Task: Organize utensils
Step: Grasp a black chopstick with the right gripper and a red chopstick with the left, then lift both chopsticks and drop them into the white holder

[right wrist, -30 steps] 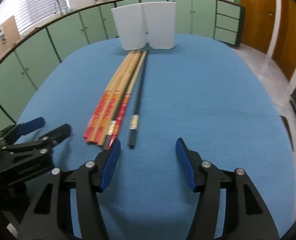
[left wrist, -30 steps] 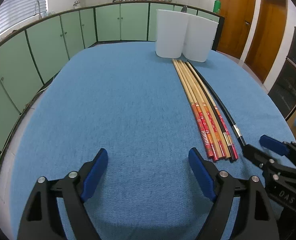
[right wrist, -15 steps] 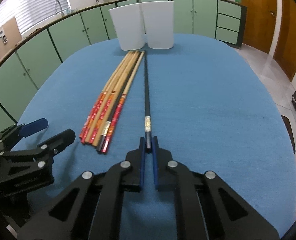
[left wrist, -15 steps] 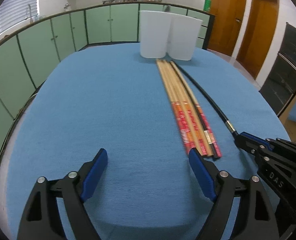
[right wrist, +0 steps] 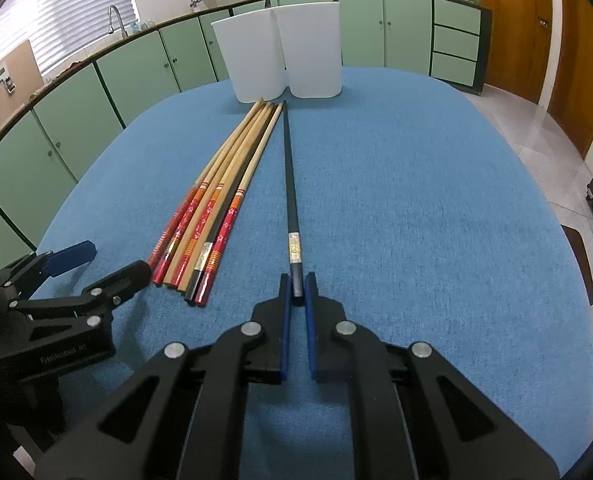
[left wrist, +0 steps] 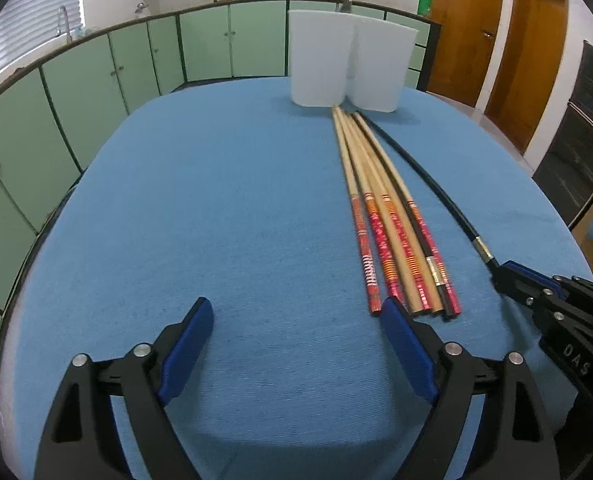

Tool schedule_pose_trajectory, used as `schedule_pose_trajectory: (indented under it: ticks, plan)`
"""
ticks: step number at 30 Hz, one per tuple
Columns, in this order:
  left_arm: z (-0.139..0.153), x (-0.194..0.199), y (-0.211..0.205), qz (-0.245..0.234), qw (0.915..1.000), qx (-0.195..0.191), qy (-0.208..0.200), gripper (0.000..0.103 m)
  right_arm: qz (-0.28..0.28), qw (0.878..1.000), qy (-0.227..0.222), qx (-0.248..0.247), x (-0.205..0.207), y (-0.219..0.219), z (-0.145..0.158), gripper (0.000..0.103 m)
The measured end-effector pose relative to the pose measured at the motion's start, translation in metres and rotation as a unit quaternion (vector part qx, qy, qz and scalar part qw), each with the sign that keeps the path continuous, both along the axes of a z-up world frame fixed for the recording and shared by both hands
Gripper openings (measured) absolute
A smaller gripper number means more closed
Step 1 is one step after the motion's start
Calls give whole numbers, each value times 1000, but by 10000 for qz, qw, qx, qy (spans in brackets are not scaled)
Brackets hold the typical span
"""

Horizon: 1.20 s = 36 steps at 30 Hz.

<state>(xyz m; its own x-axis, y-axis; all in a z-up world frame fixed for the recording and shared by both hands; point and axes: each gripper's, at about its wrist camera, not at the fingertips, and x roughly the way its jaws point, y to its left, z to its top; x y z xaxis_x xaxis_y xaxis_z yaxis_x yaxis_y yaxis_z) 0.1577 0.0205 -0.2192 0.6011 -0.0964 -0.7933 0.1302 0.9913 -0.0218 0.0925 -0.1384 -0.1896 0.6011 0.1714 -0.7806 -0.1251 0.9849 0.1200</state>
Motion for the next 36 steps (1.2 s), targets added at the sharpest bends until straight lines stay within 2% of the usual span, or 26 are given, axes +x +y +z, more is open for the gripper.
schedule_pose_trajectory:
  ticks: [7, 10, 12, 13, 15, 18, 21, 27, 30, 36]
  plan:
    - [-1, 1, -2, -25, 9999, 119, 6, 85, 4, 10000, 3, -28, -1, -1, -1, 7]
    - [0, 3, -4, -59, 10000, 73, 8, 81, 18, 10000, 14, -27, -1, -1, -1, 7]
    - [2, 1, -5, -97, 9999, 47, -38, 65, 22, 10000, 23, 31, 0, -4, -1, 8]
    - [3, 0, -7, -147, 9999, 31, -71, 61, 22, 10000, 28, 67, 0, -5, -2, 7]
    - [4, -2, -11, -291, 9995, 7, -102, 39, 26, 9999, 31, 97, 0, -7, -1, 7]
    - [5, -2, -19, -471, 9988, -27, -110, 20, 24, 10000, 20, 81, 0, -6, -1, 7]
    - [4, 0, -24, -567, 9983, -82, -93, 7, 26, 9999, 11, 144, 0, -8, -1, 6]
    - [13, -2, -20, -506, 9982, -285, -143, 6, 25, 9998, -86, 170, -5, -13, 6, 6]
    - [34, -9, -16, -463, 9977, -294, -395, 6, 36, 9995, -197, 255, -8, -17, 19, 6]
    - [93, -23, -6, -464, 9924, -287, -1104, 6, 70, 9965, -755, 354, -9, -28, 76, 6]
